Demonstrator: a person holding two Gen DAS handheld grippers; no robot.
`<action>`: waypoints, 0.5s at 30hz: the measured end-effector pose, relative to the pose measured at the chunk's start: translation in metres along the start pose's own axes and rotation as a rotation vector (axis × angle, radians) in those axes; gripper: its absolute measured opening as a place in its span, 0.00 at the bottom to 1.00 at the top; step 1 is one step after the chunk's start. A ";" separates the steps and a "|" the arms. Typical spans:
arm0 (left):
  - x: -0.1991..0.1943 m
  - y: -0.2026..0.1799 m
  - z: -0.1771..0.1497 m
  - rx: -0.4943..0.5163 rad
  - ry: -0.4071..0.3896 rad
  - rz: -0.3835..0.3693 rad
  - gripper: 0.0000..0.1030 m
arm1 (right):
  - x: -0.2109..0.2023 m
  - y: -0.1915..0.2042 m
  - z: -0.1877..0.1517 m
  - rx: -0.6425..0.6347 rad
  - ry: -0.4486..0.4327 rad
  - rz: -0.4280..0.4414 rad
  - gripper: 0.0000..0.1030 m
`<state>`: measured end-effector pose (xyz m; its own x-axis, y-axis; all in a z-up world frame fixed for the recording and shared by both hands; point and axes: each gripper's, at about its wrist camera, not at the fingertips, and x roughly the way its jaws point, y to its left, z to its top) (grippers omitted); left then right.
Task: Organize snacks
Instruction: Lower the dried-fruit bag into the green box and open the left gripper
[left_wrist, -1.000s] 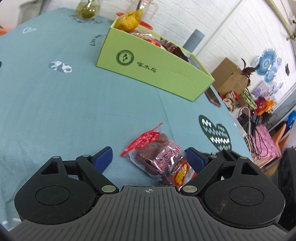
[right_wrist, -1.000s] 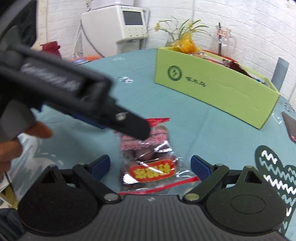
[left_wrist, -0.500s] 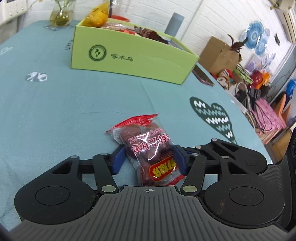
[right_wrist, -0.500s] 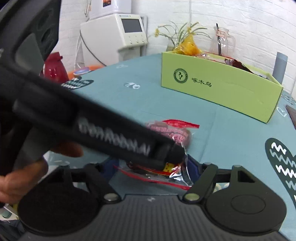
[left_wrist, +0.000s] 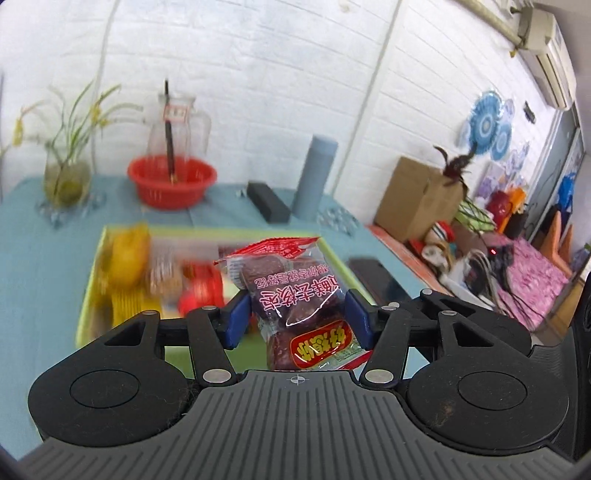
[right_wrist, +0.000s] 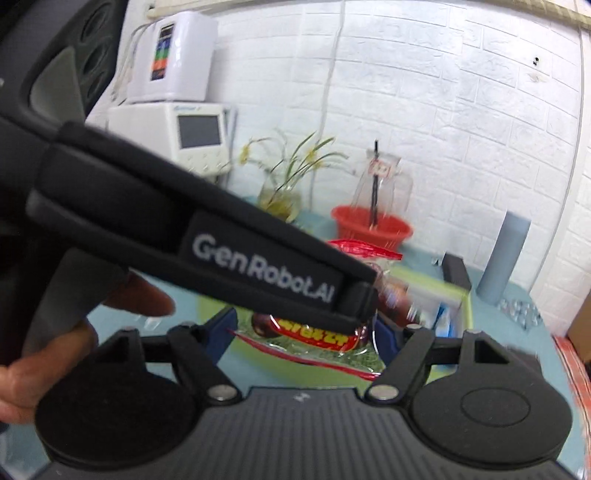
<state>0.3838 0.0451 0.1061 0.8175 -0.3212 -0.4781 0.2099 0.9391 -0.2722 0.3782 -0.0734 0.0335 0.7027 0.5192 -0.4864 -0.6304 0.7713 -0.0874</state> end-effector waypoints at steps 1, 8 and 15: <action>0.013 0.006 0.011 0.000 0.001 0.011 0.38 | 0.015 -0.010 0.009 0.012 0.008 0.012 0.73; 0.099 0.061 0.021 -0.078 0.137 0.033 0.42 | 0.105 -0.037 0.004 0.049 0.121 0.076 0.81; 0.078 0.052 0.016 -0.046 0.049 0.003 0.71 | 0.090 -0.034 0.003 0.002 0.063 0.015 0.90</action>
<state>0.4669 0.0705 0.0679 0.7908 -0.3248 -0.5188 0.1813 0.9339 -0.3083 0.4636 -0.0517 -0.0050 0.6709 0.5070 -0.5411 -0.6404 0.7641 -0.0781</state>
